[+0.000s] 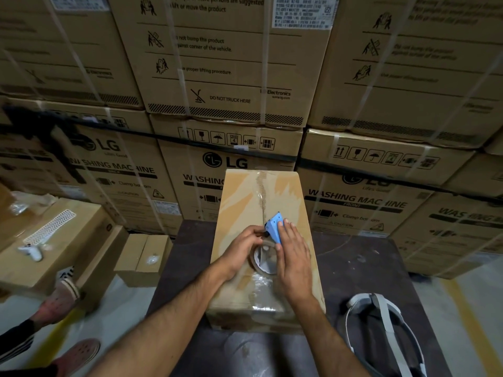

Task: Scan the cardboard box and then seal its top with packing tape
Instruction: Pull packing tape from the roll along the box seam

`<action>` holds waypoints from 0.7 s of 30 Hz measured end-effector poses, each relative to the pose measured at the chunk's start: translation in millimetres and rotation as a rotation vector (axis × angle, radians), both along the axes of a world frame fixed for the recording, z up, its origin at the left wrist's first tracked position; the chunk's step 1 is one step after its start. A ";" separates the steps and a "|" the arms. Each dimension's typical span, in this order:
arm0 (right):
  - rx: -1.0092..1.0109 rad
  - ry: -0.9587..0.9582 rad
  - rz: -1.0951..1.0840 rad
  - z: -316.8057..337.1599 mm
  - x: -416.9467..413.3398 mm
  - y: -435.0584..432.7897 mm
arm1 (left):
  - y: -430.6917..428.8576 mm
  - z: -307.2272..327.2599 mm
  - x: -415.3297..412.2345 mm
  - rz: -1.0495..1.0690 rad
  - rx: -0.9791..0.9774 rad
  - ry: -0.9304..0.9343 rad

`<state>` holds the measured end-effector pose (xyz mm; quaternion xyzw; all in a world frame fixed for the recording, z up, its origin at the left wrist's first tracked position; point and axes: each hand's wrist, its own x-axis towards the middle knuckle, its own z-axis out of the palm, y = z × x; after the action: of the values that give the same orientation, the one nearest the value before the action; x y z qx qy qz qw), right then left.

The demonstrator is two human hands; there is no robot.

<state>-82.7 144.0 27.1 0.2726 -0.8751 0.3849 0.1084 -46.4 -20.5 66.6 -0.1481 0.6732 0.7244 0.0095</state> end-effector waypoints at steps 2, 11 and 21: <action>-0.013 -0.031 -0.001 1.7 -5.1 5.4 | 3.0 -0.8 -2.1 -0.014 0.003 -0.001; -0.110 -0.099 -0.085 8.4 -8.2 6.2 | 17.0 -14.2 6.9 -0.273 -0.634 0.023; -0.431 -0.575 -0.104 24.3 -1.2 -13.1 | 43.0 0.5 20.3 -0.262 -0.672 -0.009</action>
<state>-83.9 130.8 51.4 0.0794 -0.7813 0.6154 -0.0677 -26.1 22.6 67.1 -0.0583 0.8870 0.4546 0.0560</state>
